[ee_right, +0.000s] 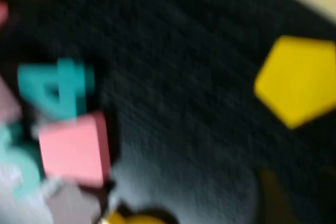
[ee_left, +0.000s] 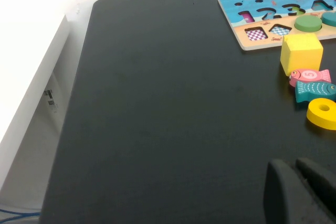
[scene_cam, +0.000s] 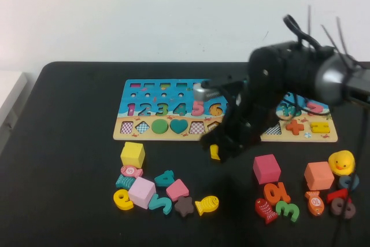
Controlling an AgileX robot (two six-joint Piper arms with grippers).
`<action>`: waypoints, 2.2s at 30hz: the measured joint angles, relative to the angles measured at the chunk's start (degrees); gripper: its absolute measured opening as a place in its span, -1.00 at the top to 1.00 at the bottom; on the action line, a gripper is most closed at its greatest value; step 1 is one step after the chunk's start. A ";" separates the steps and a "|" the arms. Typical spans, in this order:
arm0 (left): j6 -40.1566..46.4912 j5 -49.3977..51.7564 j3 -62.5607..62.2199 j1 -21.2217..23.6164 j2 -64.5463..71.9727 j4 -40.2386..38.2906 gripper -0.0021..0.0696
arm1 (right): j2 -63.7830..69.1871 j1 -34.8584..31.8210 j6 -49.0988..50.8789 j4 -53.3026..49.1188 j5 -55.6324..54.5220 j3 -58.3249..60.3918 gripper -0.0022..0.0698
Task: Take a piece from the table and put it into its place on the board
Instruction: Pick up the "Pentagon", then place the "five-pointed star" into the hole of the five-pointed star
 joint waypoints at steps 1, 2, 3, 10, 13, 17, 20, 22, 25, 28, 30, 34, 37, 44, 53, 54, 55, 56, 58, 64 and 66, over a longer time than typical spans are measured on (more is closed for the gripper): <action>0.00 0.00 0.00 0.00 0.00 0.00 0.95 | 1.11 0.09 1.32 -0.26 0.68 -2.10 0.19; 0.00 0.00 0.00 0.00 0.00 0.00 0.95 | 1.86 0.09 2.11 -0.39 0.97 -3.61 0.07; 0.00 0.00 0.00 0.00 0.00 0.00 0.95 | 2.72 0.09 3.31 -0.53 1.11 -5.27 -0.06; 0.12 0.00 0.00 0.00 0.00 0.00 0.95 | 6.64 0.09 8.26 -1.52 1.23 -11.21 -0.30; 0.12 0.00 0.00 0.00 0.00 0.00 0.95 | 8.00 0.09 8.79 -1.60 1.24 -11.66 -0.31; 0.12 0.00 0.00 0.00 0.00 0.00 0.95 | 9.80 0.09 9.41 -1.65 1.24 -12.18 -0.31; 0.12 0.00 0.00 0.00 0.00 0.00 0.95 | 10.55 0.09 10.61 -2.15 1.35 -12.16 -0.32; 0.12 0.00 0.00 0.00 0.00 0.00 0.95 | 10.60 0.09 11.00 -2.17 1.35 -12.16 -0.30; 0.12 0.00 0.00 0.00 0.00 0.00 0.95 | 10.60 0.09 11.21 -2.41 1.35 -12.21 -0.21; 0.12 0.00 0.00 0.00 0.00 0.00 0.95 | 10.60 0.09 11.13 -2.43 1.44 -12.21 -0.11; 0.12 0.00 0.00 0.00 0.00 0.00 0.95 | 10.60 0.09 11.13 -2.43 1.44 -12.21 -0.10; 0.12 0.00 0.00 0.00 0.00 0.00 0.95 | 10.60 0.09 11.13 -2.53 3.04 -13.21 -0.10; 0.12 0.00 0.00 0.00 0.00 0.00 0.95 | 10.60 0.14 9.76 -2.53 5.53 -16.16 -0.10; 0.01 0.00 0.00 0.00 0.00 0.00 0.95 | 10.60 0.23 4.53 -4.70 6.95 -24.67 -0.10; 0.01 0.00 0.00 0.00 0.00 0.00 0.95 | 13.44 0.23 3.59 -11.85 7.16 -25.29 -0.10; 0.01 0.00 0.00 0.00 0.00 0.00 0.95 | 13.78 0.23 3.59 -11.85 7.16 -25.29 -0.10; 0.01 0.00 0.00 0.00 0.00 0.00 0.95 | 14.33 0.23 3.59 -11.85 7.16 -25.29 -0.10; 0.01 0.00 0.00 0.00 0.00 0.00 0.95 | 14.71 0.23 3.59 -11.85 7.04 -25.29 -0.10; 0.01 0.00 0.00 0.00 0.00 0.00 0.95 | 15.37 0.23 3.31 -11.85 6.75 -25.29 -0.10; 0.01 0.00 0.00 0.00 0.00 0.00 0.95 | 15.55 0.23 3.19 -10.95 4.11 -25.29 -0.10; 0.01 0.00 0.00 0.00 0.00 0.00 0.95 | 15.55 0.23 3.19 -10.93 3.21 -25.29 -0.10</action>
